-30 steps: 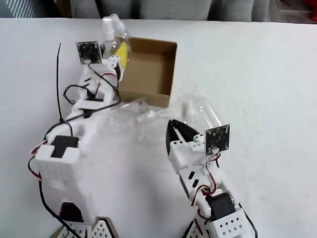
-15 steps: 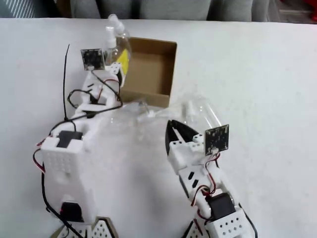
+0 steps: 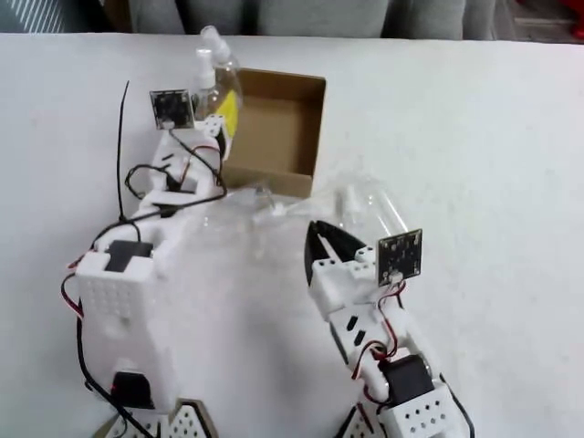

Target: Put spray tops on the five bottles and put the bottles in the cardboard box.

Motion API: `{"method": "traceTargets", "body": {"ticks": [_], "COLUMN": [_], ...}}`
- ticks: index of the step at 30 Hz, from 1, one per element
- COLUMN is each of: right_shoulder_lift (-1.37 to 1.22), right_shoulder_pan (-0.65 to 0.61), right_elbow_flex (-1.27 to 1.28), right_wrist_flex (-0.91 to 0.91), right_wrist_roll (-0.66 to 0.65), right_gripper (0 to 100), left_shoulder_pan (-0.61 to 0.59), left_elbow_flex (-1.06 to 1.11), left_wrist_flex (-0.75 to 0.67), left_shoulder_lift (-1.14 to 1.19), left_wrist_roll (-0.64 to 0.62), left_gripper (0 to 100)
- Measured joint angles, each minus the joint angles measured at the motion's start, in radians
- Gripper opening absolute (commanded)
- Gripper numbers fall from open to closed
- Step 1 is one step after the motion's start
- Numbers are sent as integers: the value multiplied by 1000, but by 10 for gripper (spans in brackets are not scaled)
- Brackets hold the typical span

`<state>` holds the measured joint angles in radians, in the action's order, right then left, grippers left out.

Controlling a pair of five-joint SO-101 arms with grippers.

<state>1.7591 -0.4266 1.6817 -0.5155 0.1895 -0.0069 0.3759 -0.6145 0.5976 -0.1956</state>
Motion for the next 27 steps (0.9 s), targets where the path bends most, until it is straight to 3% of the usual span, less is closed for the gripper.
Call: {"method": "traceTargets", "body": {"ticks": [4, 21, 27], "right_shoulder_lift": [0, 0, 0], "right_shoulder_pan": [0, 0, 0], "right_elbow_flex": [0, 0, 0], "right_wrist_flex": [0, 0, 0], "right_wrist_roll": [0, 0, 0], "right_gripper": [16, 16, 16], "left_shoulder_pan": [0, 0, 0], "left_elbow_flex": [0, 0, 60], "left_wrist_flex": [2, 21, 21], "left_shoulder_lift": [0, 0, -23], "left_wrist_roll": [0, 0, 0], "left_gripper": [296, 304, 396]}}
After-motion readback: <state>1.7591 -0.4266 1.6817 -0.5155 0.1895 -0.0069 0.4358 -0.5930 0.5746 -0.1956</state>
